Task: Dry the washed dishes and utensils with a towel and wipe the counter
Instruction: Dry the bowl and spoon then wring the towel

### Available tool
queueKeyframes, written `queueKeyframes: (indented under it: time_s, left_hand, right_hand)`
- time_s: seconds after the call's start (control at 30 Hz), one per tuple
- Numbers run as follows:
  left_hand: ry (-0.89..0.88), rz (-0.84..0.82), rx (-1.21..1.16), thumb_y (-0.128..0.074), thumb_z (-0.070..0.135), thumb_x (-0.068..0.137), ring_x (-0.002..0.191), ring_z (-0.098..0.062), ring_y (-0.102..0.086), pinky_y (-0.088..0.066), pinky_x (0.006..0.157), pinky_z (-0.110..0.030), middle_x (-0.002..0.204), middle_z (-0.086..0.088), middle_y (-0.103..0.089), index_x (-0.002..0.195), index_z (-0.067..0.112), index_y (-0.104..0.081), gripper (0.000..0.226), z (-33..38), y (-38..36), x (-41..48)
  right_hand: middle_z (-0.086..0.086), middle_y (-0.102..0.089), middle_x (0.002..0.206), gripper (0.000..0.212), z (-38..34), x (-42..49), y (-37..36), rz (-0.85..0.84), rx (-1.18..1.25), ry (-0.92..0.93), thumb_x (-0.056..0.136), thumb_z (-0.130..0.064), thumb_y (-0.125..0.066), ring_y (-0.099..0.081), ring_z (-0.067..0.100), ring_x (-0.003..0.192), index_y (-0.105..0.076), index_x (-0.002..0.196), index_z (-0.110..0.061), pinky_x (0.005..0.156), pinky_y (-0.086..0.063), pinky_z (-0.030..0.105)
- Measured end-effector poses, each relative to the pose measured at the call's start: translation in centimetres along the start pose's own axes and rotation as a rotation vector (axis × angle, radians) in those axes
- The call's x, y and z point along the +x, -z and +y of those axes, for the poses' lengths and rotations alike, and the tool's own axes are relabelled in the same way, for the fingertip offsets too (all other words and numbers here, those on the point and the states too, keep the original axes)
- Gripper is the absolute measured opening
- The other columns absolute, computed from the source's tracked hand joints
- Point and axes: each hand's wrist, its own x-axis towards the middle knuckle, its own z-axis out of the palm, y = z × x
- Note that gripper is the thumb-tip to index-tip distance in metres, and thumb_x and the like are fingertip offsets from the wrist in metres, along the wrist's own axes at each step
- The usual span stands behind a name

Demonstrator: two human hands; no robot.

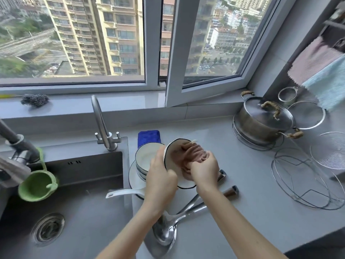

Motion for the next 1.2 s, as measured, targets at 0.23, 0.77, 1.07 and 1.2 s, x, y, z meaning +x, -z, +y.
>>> queueKeyframes:
  time_s: [0.23,0.77,1.07,1.2]
  left_hand:
    - [0.239,-0.506,-0.047,-0.027,-0.019,0.078,0.071,-0.027,-0.059,-0.055,0.043,-0.036,0.091,-0.003,-0.058,0.106,0.03,-0.057,0.064,3.0,3.6,1.6]
    - [0.443,-0.553,-0.326,-0.058,-0.013,0.064,0.026,-0.008,-0.044,-0.029,0.03,-0.01,0.034,-0.002,-0.049,0.056,-0.001,-0.053,0.015,3.9,-10.2,-3.6]
    - [-0.094,-0.682,0.053,-0.042,0.003,0.086,0.043,-0.018,-0.053,-0.039,0.036,-0.019,0.071,-0.002,-0.057,0.091,0.014,-0.055,0.018,8.3,-21.0,-17.6]
    - [-0.181,-0.868,0.095,-0.044,0.005,0.09,0.062,-0.014,-0.056,-0.043,0.034,-0.017,0.076,0.004,-0.058,0.099,0.017,-0.056,0.019,7.4,-24.9,-27.8]
  right_hand:
    - [0.005,-0.064,0.072,0.025,-2.3,-2.3,2.9,0.015,-0.393,0.416,0.07,-0.007,-0.07,-0.058,0.03,0.072,-0.051,0.082,-0.016,0.062,-0.045,0.035]
    - [-0.056,-0.028,0.128,0.063,5.3,-11.5,14.0,-0.231,0.209,0.381,0.097,-0.002,-0.045,-0.018,-0.014,0.134,-0.025,0.134,-0.049,0.111,-0.023,0.012]
    - [-0.005,-0.067,0.104,0.059,13.8,-20.5,31.6,0.365,0.23,0.168,0.083,0.013,-0.055,-0.064,0.012,0.09,-0.07,0.082,-0.044,0.065,-0.051,0.014]
    - [-0.01,-0.065,0.107,0.068,18.4,-26.6,40.6,0.334,0.397,-0.132,0.077,0.016,-0.049,-0.063,0.018,0.096,-0.059,0.116,-0.039,0.055,-0.056,0.036]
